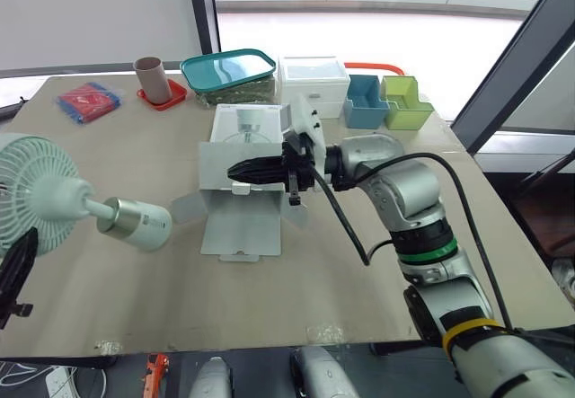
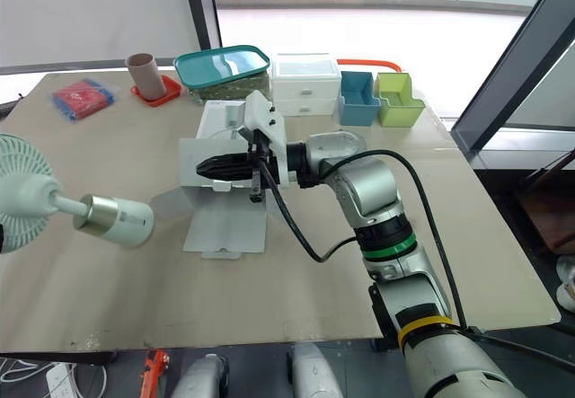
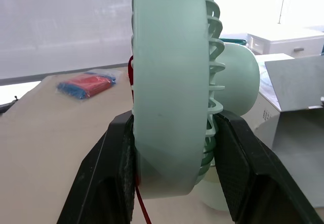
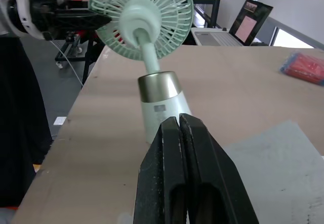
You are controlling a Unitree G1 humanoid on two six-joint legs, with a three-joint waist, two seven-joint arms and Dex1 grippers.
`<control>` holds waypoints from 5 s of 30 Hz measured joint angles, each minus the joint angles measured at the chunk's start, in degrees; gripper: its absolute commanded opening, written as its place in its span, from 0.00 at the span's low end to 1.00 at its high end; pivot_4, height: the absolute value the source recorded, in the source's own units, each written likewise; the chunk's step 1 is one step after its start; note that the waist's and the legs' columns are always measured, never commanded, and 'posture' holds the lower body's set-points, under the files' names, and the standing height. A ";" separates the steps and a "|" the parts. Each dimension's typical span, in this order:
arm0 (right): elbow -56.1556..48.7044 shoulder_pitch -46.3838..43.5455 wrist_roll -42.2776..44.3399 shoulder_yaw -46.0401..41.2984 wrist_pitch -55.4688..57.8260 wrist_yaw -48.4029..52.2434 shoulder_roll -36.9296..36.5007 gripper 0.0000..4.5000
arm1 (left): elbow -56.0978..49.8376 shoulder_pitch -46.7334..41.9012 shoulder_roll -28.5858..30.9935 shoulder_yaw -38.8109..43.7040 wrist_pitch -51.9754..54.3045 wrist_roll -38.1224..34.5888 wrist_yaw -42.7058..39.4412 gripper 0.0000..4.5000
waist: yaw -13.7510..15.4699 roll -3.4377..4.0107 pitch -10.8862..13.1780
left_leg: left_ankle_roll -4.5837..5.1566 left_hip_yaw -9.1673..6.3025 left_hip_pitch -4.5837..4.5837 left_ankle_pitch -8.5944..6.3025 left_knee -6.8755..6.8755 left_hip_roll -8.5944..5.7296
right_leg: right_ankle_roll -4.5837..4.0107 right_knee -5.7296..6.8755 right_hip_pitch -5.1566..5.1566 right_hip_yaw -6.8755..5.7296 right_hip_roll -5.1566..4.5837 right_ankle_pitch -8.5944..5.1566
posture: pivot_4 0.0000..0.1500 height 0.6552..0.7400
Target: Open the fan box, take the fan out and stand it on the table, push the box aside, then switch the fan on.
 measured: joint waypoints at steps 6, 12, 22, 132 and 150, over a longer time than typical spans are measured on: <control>-3.41 1.37 1.72 -0.62 3.12 -2.80 -1.65 0.00 | 3.26 -4.54 1.18 0.49 1.54 0.20 0.21 0.37 | 0.00 -0.02 -0.01 | 0.00 0.00 0.00 0.00 0.00 0.00 | 0.01 0.00 0.00 0.01 0.00 0.01 | 1.00 1.00; -5.14 3.42 3.17 -0.78 5.30 -5.47 -3.30 0.00 | 7.85 -8.62 1.95 -0.33 2.39 3.26 -1.25 0.37 | 0.21 -0.04 0.00 | 0.00 0.00 0.00 0.00 0.00 -0.03 | 0.02 0.00 0.01 0.01 -0.02 0.01 | 1.00 1.00; -5.14 4.80 3.18 -0.74 5.49 -8.51 -3.76 0.00 | 11.50 -16.66 3.04 -4.37 2.09 9.92 -2.53 0.37 | 0.62 -0.18 -0.01 | -0.01 0.00 -0.01 0.01 -0.01 -0.01 | 0.02 -0.01 0.00 0.00 -0.02 0.04 | 1.00 1.00; -6.17 7.32 2.47 1.64 3.65 -12.21 -4.52 0.00 | 5.08 -31.23 -11.27 -20.35 5.93 24.38 16.42 0.99 | 1.44 -0.17 -0.02 | -0.12 -0.03 0.03 0.07 0.02 -0.09 | 0.12 -0.07 0.12 0.00 -0.07 0.11 | 1.00 1.00; -5.52 7.82 1.89 1.70 3.53 -12.11 -4.48 0.00 | 4.83 -34.43 -11.11 -16.80 8.57 22.68 23.51 0.99 | 1.41 -0.17 -0.02 | -0.12 -0.04 0.02 0.07 0.01 -0.09 | 0.13 -0.07 0.11 0.00 -0.08 0.11 | 1.00 1.00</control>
